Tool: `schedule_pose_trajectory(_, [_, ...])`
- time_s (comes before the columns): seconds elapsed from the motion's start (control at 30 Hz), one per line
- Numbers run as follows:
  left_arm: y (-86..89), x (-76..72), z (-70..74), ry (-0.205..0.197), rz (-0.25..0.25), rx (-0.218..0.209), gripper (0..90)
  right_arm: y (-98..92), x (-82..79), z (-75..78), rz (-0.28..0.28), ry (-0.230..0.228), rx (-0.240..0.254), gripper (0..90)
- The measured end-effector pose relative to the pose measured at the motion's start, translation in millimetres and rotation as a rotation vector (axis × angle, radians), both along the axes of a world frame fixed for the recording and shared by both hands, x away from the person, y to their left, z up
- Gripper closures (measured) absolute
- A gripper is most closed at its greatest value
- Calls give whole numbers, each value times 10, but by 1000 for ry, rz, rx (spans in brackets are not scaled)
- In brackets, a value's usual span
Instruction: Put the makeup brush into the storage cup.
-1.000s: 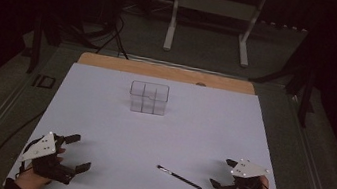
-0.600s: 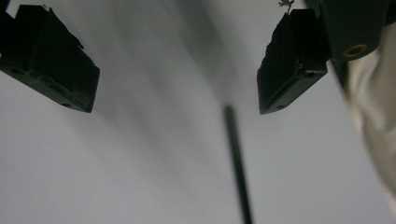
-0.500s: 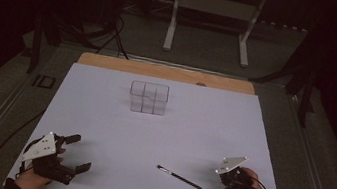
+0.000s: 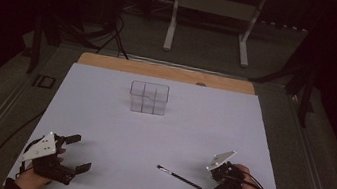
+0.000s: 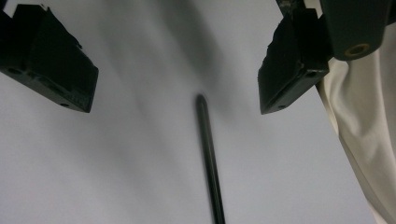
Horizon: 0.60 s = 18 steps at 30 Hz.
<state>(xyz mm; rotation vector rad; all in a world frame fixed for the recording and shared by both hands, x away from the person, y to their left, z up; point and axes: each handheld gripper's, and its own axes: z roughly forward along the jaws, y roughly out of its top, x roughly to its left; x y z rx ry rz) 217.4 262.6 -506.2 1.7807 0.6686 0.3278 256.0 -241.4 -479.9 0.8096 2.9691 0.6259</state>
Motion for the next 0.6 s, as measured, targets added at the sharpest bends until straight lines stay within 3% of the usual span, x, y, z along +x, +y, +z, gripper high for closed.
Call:
schedule_pose_trajectory(0.23, [-3,-3,2,-2,-4,4,10,114,41,-13,-19,10,-17,107])
schedule_pose_trajectory(0.37, [-4,-5,4,-4,-4,4,10,166,65,17,-15,14,8,107])
schedule_pose_trajectory(0.6, [-5,-5,6,-4,-3,3,10,328,83,80,59,8,-18,164])
